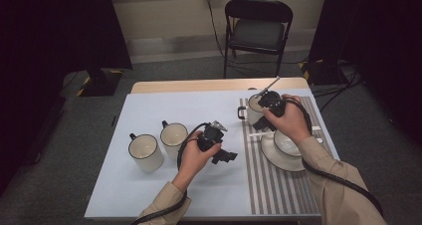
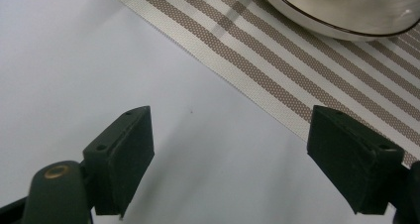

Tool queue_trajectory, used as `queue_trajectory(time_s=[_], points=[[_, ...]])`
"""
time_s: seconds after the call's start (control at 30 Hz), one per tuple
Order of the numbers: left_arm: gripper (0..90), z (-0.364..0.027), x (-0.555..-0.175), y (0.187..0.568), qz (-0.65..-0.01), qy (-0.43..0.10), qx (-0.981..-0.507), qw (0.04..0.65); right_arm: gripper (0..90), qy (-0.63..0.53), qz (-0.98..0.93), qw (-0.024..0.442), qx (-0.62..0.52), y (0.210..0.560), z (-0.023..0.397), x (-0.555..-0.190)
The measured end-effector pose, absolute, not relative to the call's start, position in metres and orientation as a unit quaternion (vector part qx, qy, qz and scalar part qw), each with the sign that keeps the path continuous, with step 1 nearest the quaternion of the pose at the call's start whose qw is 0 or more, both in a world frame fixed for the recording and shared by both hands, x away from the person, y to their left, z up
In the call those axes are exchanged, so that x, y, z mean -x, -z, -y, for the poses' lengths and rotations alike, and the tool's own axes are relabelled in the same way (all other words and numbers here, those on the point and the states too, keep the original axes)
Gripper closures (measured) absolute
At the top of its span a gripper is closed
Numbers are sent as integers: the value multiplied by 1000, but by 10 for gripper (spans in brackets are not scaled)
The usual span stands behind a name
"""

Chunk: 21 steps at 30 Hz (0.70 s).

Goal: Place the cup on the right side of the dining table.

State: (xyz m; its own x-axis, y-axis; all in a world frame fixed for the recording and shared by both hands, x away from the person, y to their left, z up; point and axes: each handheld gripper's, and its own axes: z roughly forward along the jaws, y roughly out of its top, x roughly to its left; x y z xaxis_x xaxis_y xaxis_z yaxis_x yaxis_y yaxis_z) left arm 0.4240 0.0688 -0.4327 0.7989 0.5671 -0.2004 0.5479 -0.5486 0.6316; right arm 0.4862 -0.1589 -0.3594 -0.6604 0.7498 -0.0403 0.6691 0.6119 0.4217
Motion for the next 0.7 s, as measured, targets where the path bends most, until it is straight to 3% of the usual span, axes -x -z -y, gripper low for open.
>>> queue_trajectory(time_s=[0.7], points=[[179, -86, -412, 437, -316, -10, -880, 353, 169, -193, -895, 104, -388, 358, 154, -475]])
